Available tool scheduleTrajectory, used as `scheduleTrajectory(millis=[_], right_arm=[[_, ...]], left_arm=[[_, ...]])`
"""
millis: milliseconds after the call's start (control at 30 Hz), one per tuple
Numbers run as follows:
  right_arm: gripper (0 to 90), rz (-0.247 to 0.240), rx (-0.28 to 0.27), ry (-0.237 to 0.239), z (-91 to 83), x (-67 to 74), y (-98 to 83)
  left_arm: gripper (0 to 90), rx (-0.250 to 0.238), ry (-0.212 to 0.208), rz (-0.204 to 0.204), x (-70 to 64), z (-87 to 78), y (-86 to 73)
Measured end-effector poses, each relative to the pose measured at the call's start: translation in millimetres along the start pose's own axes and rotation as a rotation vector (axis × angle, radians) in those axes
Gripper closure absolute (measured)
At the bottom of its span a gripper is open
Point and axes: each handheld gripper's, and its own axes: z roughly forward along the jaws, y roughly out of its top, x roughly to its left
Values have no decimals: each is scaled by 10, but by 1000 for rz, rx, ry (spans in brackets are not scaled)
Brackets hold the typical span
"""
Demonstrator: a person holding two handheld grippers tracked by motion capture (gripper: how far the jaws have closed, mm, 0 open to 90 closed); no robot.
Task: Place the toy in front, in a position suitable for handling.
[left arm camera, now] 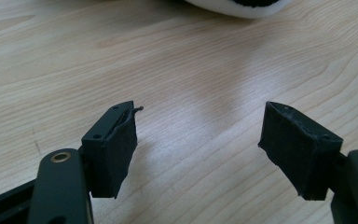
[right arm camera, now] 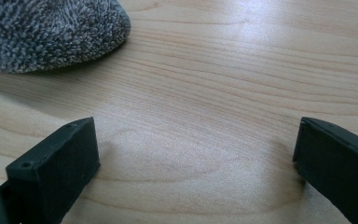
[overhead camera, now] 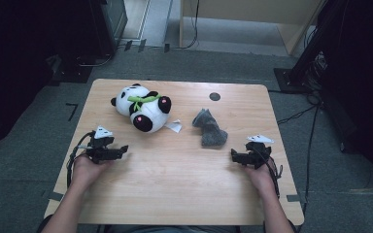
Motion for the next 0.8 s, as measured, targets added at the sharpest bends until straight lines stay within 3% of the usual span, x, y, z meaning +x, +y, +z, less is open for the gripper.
scheduleTrajectory(millis=[133,200,333,800], right_arm=[[0,1,10,0,0,-1,11],[0,-1,15,1,0,-3,17],[0,-5,16,3,1,-5,19],[0,-9,-5,8,14,10,4]], left_arm=[[271,17,-36,-1,16,-14,75],[327,21,-54,-14,26,-26,99],[322,-4,-56,-20,46,-52,116],[307,-47,-73,-42,175,-88,452]])
